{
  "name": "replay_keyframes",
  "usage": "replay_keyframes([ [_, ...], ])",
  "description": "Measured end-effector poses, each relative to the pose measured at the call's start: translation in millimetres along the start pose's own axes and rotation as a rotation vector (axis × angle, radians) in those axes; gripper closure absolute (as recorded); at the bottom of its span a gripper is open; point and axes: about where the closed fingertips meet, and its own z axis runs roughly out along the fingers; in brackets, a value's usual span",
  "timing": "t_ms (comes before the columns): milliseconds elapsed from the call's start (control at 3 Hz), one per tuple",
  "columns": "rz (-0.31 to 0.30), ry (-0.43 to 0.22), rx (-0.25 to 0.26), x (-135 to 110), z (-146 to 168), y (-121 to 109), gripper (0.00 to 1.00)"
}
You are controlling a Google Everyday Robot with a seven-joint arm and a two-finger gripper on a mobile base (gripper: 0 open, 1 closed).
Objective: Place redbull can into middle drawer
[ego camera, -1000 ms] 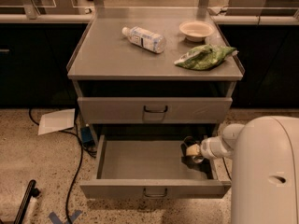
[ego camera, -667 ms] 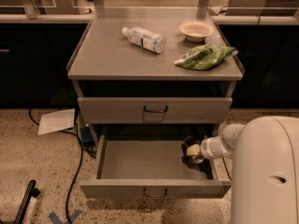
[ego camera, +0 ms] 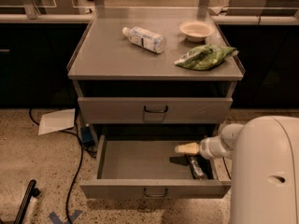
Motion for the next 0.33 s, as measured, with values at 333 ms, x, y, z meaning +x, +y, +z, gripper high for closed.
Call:
replay_keyframes([
  [333,0.0,0.0,0.0,0.0,0.0,0.0,0.0],
])
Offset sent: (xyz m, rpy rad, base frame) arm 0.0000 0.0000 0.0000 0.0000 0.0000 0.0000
